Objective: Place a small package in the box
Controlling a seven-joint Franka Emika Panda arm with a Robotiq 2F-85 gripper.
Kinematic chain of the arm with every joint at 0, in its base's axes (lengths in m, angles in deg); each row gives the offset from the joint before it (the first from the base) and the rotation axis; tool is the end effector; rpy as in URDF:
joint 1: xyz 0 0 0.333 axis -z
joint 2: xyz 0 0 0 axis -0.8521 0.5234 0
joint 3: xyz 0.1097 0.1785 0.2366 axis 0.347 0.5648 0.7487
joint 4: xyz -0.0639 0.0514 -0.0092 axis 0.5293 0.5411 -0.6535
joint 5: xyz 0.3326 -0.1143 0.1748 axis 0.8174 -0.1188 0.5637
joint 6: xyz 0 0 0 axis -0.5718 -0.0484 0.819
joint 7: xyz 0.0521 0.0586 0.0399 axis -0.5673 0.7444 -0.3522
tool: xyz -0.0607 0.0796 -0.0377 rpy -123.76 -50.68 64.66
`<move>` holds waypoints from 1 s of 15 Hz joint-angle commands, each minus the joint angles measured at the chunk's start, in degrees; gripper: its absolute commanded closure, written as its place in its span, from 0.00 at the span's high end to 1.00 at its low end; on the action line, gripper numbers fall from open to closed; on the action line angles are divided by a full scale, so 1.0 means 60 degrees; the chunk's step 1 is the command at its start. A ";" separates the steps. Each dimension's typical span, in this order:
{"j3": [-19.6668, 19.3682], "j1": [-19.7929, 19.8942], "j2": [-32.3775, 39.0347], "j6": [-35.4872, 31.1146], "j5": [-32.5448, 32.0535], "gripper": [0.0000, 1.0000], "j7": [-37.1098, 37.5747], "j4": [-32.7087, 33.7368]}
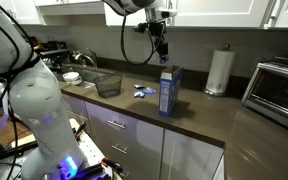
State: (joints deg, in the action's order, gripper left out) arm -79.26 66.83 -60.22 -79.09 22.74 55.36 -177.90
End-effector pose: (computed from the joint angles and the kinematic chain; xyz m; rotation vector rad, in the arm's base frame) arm 0.4701 -0.0658 0.5257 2.9141 -0.8564 0.3368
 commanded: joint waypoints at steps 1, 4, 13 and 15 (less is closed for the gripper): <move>-0.0007 0.0233 0.0102 0.0070 -0.0292 0.07 0.0527 0.0220; -0.0041 0.0370 0.0158 0.0063 -0.0406 0.07 0.0803 0.0261; -0.0103 0.0529 0.0237 0.0033 -0.1025 0.49 0.1504 0.0247; -0.0094 0.0515 0.0197 0.0008 -0.1091 0.62 0.1544 0.0189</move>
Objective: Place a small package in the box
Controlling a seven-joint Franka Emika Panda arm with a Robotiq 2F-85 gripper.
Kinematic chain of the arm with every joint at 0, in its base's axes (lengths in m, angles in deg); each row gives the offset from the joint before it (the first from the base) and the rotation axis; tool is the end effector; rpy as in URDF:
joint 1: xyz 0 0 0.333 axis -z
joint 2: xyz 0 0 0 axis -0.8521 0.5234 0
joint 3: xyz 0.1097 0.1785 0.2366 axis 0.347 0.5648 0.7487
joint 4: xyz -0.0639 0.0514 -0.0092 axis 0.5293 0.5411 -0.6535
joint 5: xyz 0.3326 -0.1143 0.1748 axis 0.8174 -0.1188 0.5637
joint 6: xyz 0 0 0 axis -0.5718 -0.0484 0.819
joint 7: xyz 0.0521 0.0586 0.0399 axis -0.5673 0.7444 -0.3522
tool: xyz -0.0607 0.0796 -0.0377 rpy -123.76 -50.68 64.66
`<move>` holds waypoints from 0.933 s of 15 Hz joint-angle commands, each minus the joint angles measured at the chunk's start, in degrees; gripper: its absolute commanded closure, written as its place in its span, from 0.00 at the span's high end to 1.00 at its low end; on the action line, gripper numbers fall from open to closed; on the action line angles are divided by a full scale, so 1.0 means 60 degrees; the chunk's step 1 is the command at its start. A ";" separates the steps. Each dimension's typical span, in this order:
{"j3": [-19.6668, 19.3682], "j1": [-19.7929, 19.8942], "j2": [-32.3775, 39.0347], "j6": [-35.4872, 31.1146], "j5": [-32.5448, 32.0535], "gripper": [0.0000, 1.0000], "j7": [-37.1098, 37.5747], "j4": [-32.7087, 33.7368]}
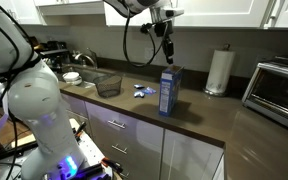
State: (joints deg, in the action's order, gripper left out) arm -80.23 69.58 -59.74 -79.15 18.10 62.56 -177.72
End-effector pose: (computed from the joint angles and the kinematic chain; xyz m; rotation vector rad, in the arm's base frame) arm 0.4662 -0.1009 0.5240 2.7807 -1.0580 0.3495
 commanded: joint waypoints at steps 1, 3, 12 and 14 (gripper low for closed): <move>0.0077 0.0037 0.0075 0.0015 -0.0319 0.67 0.0345 0.0118; 0.0100 -0.0021 -0.0021 0.0008 -0.0291 0.81 0.0272 0.0023; 0.0159 -0.1115 -0.0402 0.0818 0.1218 1.00 -0.1478 -0.0329; 0.0194 -0.1335 -0.0495 0.1232 0.1530 1.00 -0.1933 -0.0385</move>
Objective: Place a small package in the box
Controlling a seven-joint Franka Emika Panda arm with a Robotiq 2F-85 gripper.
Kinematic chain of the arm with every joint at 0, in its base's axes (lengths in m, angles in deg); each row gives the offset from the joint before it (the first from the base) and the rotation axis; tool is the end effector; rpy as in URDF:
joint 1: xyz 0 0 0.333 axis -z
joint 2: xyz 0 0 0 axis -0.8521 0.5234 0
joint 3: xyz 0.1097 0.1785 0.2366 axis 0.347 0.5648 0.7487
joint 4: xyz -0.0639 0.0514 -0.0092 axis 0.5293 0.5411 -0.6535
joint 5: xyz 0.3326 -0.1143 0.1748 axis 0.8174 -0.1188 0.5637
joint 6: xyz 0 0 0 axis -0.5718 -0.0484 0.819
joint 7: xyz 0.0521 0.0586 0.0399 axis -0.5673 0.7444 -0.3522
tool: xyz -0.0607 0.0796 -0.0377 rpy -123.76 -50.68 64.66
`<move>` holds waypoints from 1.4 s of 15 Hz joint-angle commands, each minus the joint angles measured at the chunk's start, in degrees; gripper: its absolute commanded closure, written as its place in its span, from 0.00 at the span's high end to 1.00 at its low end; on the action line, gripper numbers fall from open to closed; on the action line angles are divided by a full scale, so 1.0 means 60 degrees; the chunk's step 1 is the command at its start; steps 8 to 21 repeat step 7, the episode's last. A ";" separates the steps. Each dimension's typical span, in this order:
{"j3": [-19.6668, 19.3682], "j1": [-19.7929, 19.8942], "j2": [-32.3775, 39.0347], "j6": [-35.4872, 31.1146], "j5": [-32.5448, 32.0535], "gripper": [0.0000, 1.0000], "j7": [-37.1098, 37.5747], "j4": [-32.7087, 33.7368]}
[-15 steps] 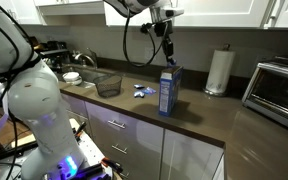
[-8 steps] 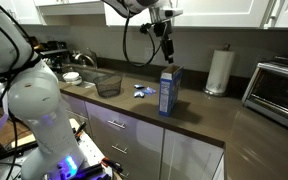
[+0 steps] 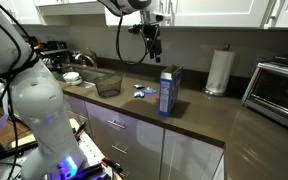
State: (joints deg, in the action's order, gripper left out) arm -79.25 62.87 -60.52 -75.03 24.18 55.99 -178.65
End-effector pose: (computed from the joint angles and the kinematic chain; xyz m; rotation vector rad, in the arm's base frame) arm 0.4642 -0.0324 0.5143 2.9546 -0.7977 0.2188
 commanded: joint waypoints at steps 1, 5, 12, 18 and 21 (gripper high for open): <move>0.0067 -0.0316 -0.0549 0.0814 0.0616 1.00 -0.1011 -0.0361; 0.0108 -0.0713 -0.0841 0.1972 0.1024 1.00 -0.2079 -0.0481; 0.0138 -0.0883 -0.1049 0.2459 0.1157 1.00 -0.2557 -0.0600; 0.0138 -0.0883 -0.1049 0.2459 0.1157 1.00 -0.2557 -0.0600; 0.0138 -0.0883 -0.1049 0.2459 0.1157 1.00 -0.2557 -0.0600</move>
